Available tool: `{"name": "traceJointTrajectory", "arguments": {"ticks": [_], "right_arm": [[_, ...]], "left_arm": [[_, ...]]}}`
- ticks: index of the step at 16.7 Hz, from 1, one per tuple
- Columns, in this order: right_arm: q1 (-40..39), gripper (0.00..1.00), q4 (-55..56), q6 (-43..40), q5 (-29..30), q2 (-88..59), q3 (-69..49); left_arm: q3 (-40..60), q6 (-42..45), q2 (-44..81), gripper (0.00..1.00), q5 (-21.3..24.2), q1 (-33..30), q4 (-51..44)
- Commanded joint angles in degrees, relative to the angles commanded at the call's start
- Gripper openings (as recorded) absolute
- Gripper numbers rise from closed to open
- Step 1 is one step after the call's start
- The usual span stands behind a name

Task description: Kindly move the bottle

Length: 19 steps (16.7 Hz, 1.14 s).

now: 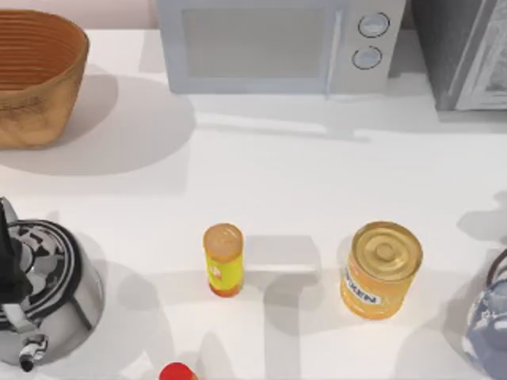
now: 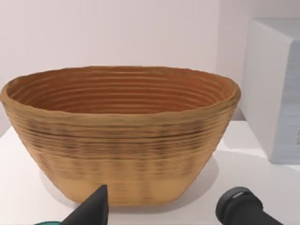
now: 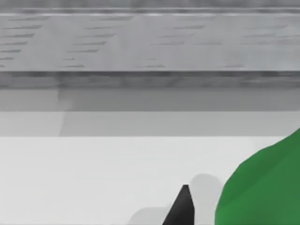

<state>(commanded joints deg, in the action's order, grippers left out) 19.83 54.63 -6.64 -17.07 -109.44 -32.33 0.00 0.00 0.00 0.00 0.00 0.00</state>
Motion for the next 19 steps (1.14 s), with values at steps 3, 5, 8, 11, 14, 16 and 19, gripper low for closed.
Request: {"name": "traceJointTrajectory", "arguments": {"ticks": [3, 5, 8, 11, 14, 16, 19], "right_arm": [[0.00, 0.23, 0.00, 0.00, 0.00, 0.00, 0.00], [0.00, 0.38, 0.00, 0.00, 0.00, 0.00, 0.00], [0.00, 0.60, 0.00, 0.00, 0.00, 0.00, 0.00], [0.00, 0.83, 0.00, 0.00, 0.00, 0.00, 0.00], [0.00, 1.00, 0.00, 0.00, 0.00, 0.00, 0.00], [0.00, 1.00, 0.00, 0.00, 0.00, 0.00, 0.00], [0.00, 1.00, 0.00, 0.00, 0.00, 0.00, 0.00]], "left_arm": [[0.00, 0.00, 0.00, 1.00, 0.00, 0.00, 0.00], [0.00, 0.00, 0.00, 1.00, 0.00, 0.00, 0.00], [0.00, 0.00, 0.00, 1.00, 0.00, 0.00, 0.00], [0.00, 0.00, 0.00, 1.00, 0.00, 0.00, 0.00], [0.00, 0.00, 0.00, 1.00, 0.00, 0.00, 0.00], [0.00, 0.00, 0.00, 1.00, 0.00, 0.00, 0.00], [0.00, 0.00, 0.00, 1.00, 0.00, 0.00, 0.00]]}}
